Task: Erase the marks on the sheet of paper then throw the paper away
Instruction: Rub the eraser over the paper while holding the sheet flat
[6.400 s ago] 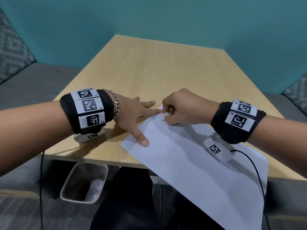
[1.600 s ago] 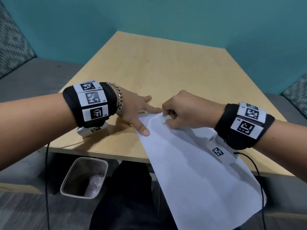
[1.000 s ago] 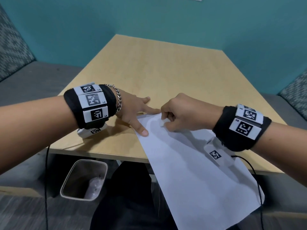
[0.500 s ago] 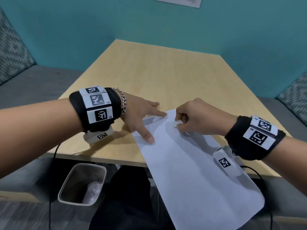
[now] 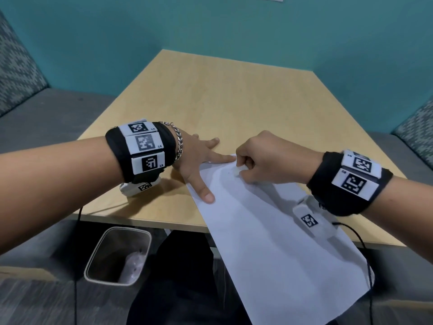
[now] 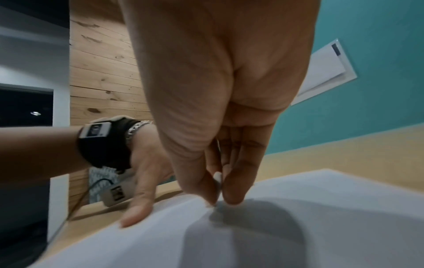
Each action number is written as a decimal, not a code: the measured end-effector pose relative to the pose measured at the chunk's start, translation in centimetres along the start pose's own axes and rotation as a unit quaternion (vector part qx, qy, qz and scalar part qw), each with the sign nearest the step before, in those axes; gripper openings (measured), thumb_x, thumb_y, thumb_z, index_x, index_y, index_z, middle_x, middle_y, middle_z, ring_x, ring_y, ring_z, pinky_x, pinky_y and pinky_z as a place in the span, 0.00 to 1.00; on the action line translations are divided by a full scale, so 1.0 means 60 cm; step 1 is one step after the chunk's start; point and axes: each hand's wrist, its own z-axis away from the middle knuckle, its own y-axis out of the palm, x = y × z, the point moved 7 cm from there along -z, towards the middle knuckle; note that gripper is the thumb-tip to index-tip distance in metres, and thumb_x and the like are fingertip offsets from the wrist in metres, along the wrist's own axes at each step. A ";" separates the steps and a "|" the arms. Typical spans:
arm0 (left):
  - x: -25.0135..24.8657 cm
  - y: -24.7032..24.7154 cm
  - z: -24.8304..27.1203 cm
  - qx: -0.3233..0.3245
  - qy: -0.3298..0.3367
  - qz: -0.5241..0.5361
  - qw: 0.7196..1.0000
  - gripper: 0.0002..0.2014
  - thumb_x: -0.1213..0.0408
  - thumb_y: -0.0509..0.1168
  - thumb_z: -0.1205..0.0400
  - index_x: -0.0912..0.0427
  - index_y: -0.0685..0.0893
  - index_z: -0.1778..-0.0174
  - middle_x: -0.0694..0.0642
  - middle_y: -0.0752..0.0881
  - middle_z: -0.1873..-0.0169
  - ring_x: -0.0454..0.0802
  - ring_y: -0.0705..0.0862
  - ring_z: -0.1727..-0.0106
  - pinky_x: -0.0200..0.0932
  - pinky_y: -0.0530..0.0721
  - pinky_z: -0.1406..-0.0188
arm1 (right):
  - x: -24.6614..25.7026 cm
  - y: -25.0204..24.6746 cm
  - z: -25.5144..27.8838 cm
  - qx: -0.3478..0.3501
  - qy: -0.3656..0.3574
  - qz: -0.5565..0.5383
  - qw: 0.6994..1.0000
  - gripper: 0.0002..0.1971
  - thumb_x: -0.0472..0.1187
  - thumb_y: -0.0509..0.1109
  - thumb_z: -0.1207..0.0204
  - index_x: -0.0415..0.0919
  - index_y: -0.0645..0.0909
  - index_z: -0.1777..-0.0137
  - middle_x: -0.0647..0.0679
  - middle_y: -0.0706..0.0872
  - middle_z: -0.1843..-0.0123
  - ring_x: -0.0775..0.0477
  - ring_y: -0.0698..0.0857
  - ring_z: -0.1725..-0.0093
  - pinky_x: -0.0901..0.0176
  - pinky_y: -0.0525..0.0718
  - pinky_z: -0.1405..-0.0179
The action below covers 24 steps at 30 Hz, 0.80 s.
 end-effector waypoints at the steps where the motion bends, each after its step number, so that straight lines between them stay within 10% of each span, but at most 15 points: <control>1: -0.002 0.000 0.001 0.001 -0.002 -0.004 1.000 0.62 0.14 0.68 0.38 0.12 0.30 0.20 0.44 0.27 0.10 0.71 0.38 0.08 0.83 0.48 0.15 | -0.008 -0.006 -0.005 -0.005 0.014 0.000 1.000 0.05 0.41 0.76 0.26 0.41 0.89 0.54 0.50 0.87 0.68 0.44 0.86 0.64 0.42 0.90 0.59; 24: -0.009 0.001 0.010 0.012 -0.001 -0.006 1.000 0.61 0.15 0.67 0.39 0.12 0.28 0.22 0.46 0.25 0.11 0.74 0.37 0.09 0.84 0.47 0.16 | 0.017 0.005 0.016 0.007 -0.024 0.005 1.000 0.01 0.40 0.74 0.27 0.44 0.86 0.59 0.52 0.86 0.69 0.46 0.85 0.67 0.48 0.86 0.67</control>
